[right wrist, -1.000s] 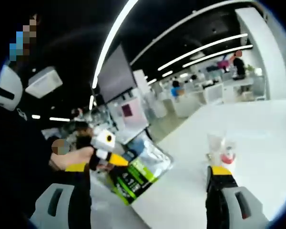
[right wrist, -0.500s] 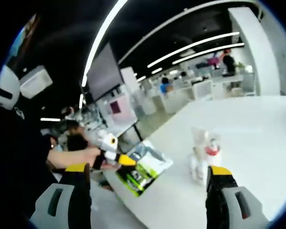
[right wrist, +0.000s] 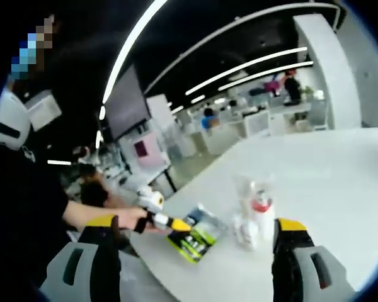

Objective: Arrange the skincare products in the storage area until every visible bottle or jar stands upright without overlapping.

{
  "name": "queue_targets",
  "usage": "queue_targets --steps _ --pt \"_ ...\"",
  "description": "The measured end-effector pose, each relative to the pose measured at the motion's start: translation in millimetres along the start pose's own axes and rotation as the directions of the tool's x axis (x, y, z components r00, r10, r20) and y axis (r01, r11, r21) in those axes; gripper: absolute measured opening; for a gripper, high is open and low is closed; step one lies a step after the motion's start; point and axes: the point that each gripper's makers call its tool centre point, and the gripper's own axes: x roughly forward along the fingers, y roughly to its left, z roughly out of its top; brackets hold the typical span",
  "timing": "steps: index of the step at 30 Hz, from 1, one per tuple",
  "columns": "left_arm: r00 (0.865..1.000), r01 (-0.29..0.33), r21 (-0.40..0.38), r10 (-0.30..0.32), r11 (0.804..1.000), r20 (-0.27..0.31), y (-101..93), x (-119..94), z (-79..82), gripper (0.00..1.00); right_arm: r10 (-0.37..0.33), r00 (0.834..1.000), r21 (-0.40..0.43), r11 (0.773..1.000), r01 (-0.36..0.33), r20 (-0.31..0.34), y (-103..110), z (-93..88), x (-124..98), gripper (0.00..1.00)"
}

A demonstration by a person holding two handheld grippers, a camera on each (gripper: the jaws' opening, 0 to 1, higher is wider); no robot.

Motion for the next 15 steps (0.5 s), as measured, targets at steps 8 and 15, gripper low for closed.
queue_targets --steps 8,15 --pt "0.999 -0.033 -0.062 0.034 0.998 0.015 18.1 17.4 14.1 0.0 -0.027 0.999 0.018 0.999 0.028 -0.021 -19.4 -1.1 8.1 0.99" --pt "0.999 -0.048 -0.069 0.05 0.996 0.021 26.9 26.0 27.6 0.0 -0.025 1.0 0.022 0.999 0.025 -0.017 -27.1 2.3 14.7 0.99"
